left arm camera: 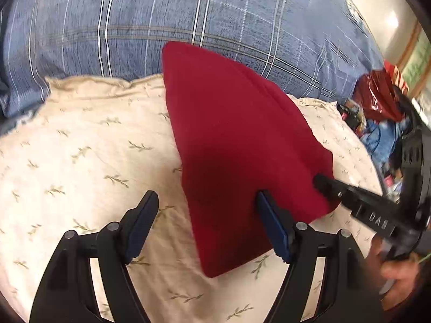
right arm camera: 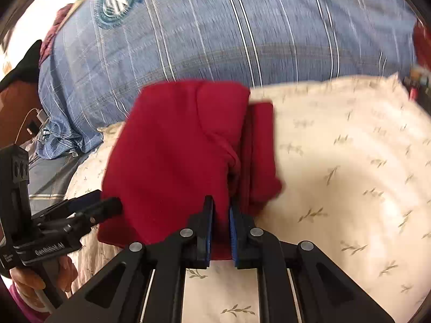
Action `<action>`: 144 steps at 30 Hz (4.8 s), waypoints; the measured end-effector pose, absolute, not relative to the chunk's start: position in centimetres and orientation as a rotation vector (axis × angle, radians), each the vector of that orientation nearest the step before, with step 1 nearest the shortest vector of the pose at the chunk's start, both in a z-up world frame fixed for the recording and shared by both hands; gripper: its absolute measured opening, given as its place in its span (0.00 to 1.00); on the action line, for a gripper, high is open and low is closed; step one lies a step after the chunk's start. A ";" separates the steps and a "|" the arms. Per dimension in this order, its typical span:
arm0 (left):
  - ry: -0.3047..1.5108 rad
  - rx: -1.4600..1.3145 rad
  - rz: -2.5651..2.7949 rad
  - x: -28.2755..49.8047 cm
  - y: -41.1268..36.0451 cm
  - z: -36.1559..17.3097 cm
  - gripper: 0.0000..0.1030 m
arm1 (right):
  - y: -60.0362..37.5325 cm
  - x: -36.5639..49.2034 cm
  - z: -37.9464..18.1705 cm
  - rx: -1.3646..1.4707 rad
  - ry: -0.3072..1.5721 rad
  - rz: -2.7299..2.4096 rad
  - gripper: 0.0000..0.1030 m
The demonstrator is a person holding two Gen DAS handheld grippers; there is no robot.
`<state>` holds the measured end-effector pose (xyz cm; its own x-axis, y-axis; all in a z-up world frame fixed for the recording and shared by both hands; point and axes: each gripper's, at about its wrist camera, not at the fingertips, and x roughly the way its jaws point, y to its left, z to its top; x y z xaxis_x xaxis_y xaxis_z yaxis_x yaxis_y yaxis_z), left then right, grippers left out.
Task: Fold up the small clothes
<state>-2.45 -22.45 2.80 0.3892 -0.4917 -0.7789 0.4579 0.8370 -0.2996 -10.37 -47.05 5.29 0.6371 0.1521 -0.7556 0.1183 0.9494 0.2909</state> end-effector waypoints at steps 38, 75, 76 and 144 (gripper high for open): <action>1.019 -0.097 -0.737 -2.6 -17.9 7.1 0.54 | -45.2 -6.3 6.8 0.583 0.859 0.312 0.39; 0.903 0.032 -0.451 -8.1 -13.7 3.3 0.81 | -37.3 -12.9 10.4 0.223 0.754 0.186 0.24; 0.899 0.035 -0.449 -8.1 -13.8 3.3 0.81 | -36.3 -13.3 10.6 0.197 0.756 0.211 0.24; 0.648 0.012 -0.270 -12.5 -9.1 7.6 0.82 | -31.5 -17.7 10.4 0.079 0.686 -0.035 0.85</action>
<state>-12.49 -9.05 7.59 0.7635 -0.2446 -0.5977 0.2520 0.9650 -0.0731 -17.66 -31.52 10.38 0.7730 -0.0063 -0.6343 0.0585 0.9964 0.0614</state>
